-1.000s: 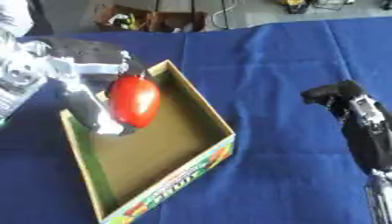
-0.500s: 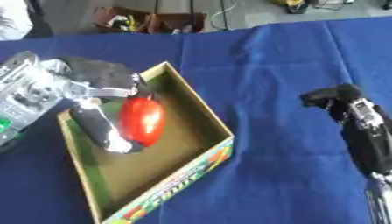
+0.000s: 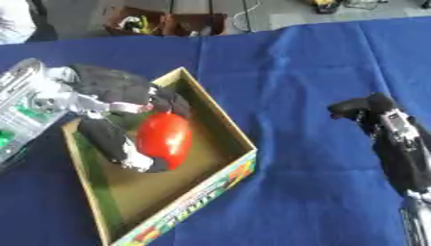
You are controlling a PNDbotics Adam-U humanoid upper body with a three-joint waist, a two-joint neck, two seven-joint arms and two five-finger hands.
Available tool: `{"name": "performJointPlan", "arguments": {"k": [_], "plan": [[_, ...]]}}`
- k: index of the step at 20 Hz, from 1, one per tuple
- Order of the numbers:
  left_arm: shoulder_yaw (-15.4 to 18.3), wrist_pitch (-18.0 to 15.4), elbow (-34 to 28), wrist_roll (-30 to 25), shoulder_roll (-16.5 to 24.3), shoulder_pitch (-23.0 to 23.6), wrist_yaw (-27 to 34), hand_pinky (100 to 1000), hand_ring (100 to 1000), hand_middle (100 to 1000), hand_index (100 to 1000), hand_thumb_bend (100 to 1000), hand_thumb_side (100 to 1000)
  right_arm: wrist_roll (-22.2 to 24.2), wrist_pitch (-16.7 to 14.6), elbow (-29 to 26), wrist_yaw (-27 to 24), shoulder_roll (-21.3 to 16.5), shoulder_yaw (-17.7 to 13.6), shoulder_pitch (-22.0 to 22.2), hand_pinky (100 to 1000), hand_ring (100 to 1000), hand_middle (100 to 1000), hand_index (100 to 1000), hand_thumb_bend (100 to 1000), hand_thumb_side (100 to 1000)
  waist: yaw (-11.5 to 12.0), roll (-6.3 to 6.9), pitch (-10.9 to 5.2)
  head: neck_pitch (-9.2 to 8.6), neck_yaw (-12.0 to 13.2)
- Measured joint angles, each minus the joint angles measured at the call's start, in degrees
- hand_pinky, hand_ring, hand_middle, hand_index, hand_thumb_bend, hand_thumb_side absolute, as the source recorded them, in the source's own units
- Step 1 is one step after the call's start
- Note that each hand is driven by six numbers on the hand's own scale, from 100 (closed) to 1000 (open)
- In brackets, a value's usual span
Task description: Pick up objects on the table and place them in the box.
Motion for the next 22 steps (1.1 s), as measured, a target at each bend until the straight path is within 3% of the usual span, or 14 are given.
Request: {"name": "performJointPlan", "arguments": {"k": [5,8,9,11,14,18,22], "plan": [[0.97,-0.82,0.89,0.02,-0.07,0.42,0.04,969,994,1000,1000,697,976,0.0,0.0,0.02,0.0,0.0,0.0,0.0,873,775,562,680,100,1000,-0.01,-0.13,0.01,0.0,-0.07],[2.07,-0.74,1.05,0.01,-0.51,0.68,0.84,939,966,981,1000,603,980,0.0,0.0,0.03,0.0,0.01,-0.01,0.0,873,776,562,680,100,1000,-0.04,-0.14,0.04,0.0,-0.35],[2.87,-0.47,0.77,0.05,-0.67,0.88,1.36,923,948,962,1000,507,979,0.0,0.01,0.03,0.01,0.01,-0.01,0.01,873,776,562,680,100,1000,-0.01,-0.15,0.06,0.0,-0.49],[4.9,0.52,-0.6,0.6,-1.12,1.04,2.71,907,927,938,1000,428,985,-0.02,0.03,0.04,0.02,0.03,-0.01,0.02,873,776,562,680,100,1000,0.21,-0.25,0.13,0.0,-0.69],[8.39,2.51,-3.58,2.27,-1.5,1.47,4.85,861,862,870,1000,221,1000,-0.13,0.11,0.04,0.03,0.05,-0.06,0.04,874,776,563,680,100,1000,0.35,-0.3,0.13,0.01,-0.94],[13.42,5.48,-7.88,5.23,-2.35,2.51,7.94,823,802,819,1000,121,1000,-0.3,0.21,0.05,0.05,0.25,-0.34,0.07,874,776,563,680,100,1000,1.0,-0.86,0.13,0.01,-1.11],[18.77,8.74,-12.57,8.48,-4.42,3.96,11.24,781,751,769,984,108,1000,-0.39,0.15,0.06,0.06,0.57,-0.37,0.08,874,776,563,680,100,1000,1.37,-1.18,0.13,0.0,-1.32]]}}
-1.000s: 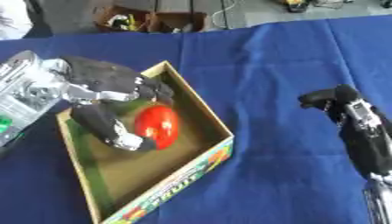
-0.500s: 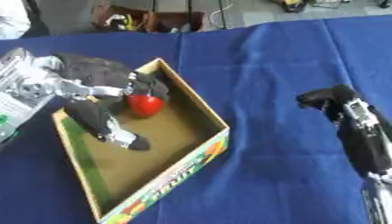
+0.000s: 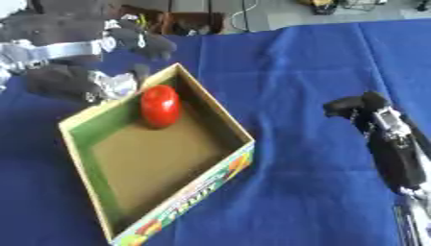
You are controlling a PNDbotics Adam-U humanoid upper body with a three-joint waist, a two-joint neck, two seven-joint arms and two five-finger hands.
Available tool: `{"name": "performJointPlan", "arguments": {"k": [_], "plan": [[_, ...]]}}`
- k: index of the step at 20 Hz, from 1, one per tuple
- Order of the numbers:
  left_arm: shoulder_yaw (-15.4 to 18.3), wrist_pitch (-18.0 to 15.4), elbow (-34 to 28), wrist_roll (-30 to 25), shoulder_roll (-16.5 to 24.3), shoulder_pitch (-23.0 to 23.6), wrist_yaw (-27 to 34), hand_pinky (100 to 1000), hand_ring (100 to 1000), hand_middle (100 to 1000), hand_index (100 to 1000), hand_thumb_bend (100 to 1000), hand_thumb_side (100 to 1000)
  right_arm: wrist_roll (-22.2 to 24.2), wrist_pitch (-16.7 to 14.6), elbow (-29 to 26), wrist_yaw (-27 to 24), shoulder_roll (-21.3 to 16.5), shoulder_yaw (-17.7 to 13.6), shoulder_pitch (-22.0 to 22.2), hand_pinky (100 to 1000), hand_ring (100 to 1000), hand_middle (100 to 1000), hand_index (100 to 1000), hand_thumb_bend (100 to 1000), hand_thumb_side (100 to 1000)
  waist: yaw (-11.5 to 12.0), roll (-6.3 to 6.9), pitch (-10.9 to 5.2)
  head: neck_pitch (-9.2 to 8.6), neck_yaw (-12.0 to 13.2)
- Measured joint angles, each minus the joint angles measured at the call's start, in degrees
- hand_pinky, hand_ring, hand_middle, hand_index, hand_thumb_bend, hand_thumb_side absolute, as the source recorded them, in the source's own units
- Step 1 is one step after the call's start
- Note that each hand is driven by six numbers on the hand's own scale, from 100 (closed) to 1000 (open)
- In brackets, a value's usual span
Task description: Pick up objects on the table and place them in the box.
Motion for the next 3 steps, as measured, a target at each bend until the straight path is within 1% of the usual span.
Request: {"name": "performJointPlan", "arguments": {"k": [2,3], "plan": [[2.65,1.62,-2.17,1.61,-0.71,0.65,1.62,774,744,763,981,100,1000,-0.04,-0.03,0.0,0.0,0.01,-0.02,0.0,874,776,563,680,100,1000,0.1,-0.21,0.0,-0.01,-0.05],[4.0,2.43,-3.16,2.42,-0.81,0.94,2.43,752,718,737,963,100,1000,-0.05,-0.04,0.0,0.0,0.01,-0.02,0.0,874,776,563,681,100,1000,0.18,-0.26,0.0,-0.01,-0.07]]}}
